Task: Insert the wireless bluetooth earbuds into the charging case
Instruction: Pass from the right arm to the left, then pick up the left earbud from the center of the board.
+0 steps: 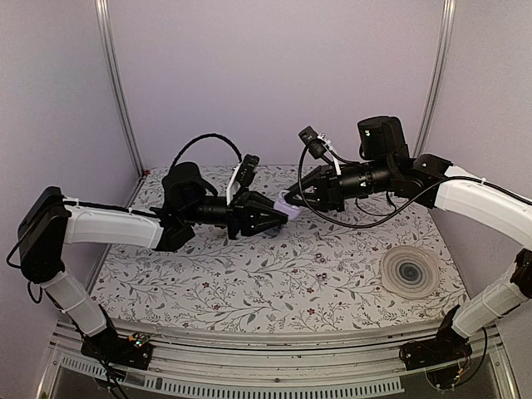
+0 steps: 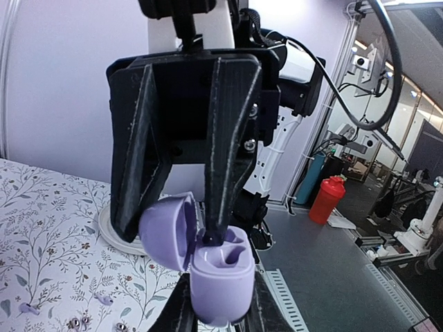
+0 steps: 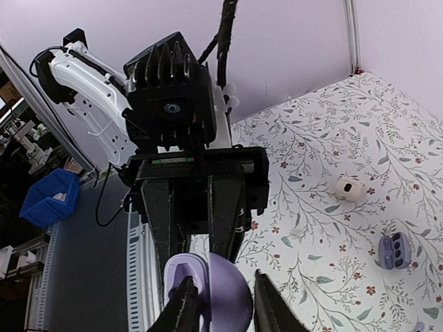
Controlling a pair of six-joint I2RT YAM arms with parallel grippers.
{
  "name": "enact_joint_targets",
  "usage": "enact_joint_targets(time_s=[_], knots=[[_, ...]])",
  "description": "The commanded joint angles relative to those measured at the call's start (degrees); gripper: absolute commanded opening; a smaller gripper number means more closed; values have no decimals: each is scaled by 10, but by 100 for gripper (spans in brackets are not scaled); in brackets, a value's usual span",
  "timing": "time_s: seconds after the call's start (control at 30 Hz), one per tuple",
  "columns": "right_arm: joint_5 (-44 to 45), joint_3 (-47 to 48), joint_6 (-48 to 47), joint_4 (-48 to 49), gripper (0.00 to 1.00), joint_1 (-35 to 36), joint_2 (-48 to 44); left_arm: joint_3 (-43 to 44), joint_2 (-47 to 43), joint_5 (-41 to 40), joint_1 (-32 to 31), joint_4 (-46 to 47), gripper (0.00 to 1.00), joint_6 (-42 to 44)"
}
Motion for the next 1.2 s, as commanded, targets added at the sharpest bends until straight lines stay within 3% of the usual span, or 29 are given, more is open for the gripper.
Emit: enact_joint_targets(time_s=[0.0, 0.13, 0.27, 0.47, 0.8, 1.17], knots=[[-9, 12, 4, 7, 38, 2, -2, 9, -20, -18, -4, -14, 10, 20], [4, 12, 7, 4, 55, 2, -9, -2, -28, -37, -4, -14, 5, 35], [47, 11, 12, 4, 65, 1, -18, -18, -39, -54, -4, 0, 2, 46], [99, -2, 44, 12, 67, -27, -38, -44, -58, -95, -4, 1, 0, 68], [178, -29, 79, -23, 68, -45, -53, -120, -94, -243, 4, 27, 0, 101], [262, -172, 150, -64, 61, -63, -46, -168, -115, -302, 4, 63, 0, 124]])
